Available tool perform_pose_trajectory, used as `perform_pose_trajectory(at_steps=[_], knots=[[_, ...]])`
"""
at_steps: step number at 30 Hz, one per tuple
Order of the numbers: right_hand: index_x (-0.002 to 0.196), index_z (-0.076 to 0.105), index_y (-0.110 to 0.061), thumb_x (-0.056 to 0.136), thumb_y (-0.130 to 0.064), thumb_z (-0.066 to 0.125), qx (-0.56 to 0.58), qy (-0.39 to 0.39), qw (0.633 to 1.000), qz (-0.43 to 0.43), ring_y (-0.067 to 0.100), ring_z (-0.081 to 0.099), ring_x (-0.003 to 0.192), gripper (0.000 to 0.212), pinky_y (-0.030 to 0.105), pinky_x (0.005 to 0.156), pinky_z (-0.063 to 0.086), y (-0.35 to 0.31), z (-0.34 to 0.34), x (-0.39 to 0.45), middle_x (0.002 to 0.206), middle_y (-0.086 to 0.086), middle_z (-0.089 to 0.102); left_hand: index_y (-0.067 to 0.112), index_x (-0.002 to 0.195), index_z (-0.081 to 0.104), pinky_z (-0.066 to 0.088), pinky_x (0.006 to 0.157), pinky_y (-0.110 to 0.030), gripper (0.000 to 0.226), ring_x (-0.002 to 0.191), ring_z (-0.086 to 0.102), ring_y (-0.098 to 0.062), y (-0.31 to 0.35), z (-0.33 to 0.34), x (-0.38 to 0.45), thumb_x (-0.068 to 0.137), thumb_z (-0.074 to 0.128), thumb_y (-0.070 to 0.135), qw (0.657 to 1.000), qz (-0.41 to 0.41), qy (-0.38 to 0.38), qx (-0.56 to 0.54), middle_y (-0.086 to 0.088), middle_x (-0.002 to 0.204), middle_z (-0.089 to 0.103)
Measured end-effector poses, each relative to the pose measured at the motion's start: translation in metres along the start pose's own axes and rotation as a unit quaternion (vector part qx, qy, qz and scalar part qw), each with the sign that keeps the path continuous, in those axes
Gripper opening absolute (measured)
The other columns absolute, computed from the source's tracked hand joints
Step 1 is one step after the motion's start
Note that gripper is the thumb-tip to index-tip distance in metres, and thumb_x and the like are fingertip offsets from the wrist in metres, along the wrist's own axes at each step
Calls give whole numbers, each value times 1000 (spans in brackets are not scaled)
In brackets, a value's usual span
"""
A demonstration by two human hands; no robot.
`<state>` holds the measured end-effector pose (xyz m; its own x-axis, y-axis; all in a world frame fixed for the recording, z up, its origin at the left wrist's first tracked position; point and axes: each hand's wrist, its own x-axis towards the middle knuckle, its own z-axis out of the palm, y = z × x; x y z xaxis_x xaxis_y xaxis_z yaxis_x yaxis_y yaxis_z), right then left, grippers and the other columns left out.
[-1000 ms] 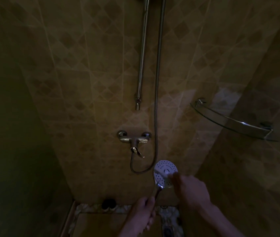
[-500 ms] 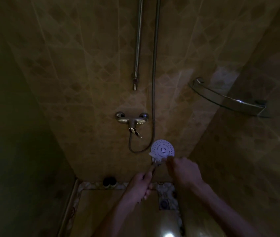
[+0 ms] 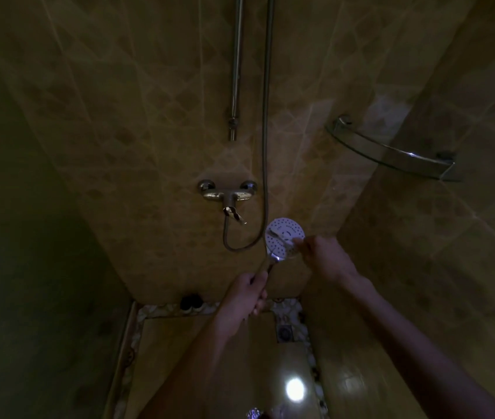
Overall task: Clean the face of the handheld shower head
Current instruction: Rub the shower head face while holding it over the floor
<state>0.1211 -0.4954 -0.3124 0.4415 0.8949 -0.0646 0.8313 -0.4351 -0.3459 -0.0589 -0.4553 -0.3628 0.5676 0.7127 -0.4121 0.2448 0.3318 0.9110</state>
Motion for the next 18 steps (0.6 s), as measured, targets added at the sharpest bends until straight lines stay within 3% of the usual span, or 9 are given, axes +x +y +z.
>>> perform_pose_trajectory(at_steps=[4,7,10,15,18], knots=[[77,65,0,95,-31,52,23,38,998,36,35,66,79,38,37,64,46,7,-24,20,81,22,69,12,77,50,28,34,-15,31,33,37,-2,16,-4,7,99,43,33,1000,2,-7,2,1,54,45],[85,69,-4,95,-20,52,48,32,998,19,24,66,78,25,31,65,45,1,-20,12,82,11,68,13,77,51,28,37,-18,29,38,39,-5,8,-9,12,97,46,33,999,8,-13,-31,0,57,47],[84,63,-20,99,-38,44,7,-19,1000,-5,19,63,71,30,31,61,46,-10,10,-11,77,3,63,15,77,51,27,39,-20,28,41,38,-8,-15,-12,12,97,46,33,999,5,-8,-50,1,59,48],[96,65,-22,98,-51,37,-36,70,994,74,25,63,83,40,32,65,43,-3,19,-22,78,2,58,14,73,50,27,40,-21,31,41,38,-9,-53,-19,-7,98,45,33,999,16,-11,-32,0,58,47],[98,65,-25,98,-51,38,-39,41,996,70,22,65,79,37,31,62,44,-12,30,-32,77,1,61,12,76,50,28,38,-20,29,40,38,-7,-64,-23,-14,98,44,31,1000,18,-17,-19,-1,59,48]])
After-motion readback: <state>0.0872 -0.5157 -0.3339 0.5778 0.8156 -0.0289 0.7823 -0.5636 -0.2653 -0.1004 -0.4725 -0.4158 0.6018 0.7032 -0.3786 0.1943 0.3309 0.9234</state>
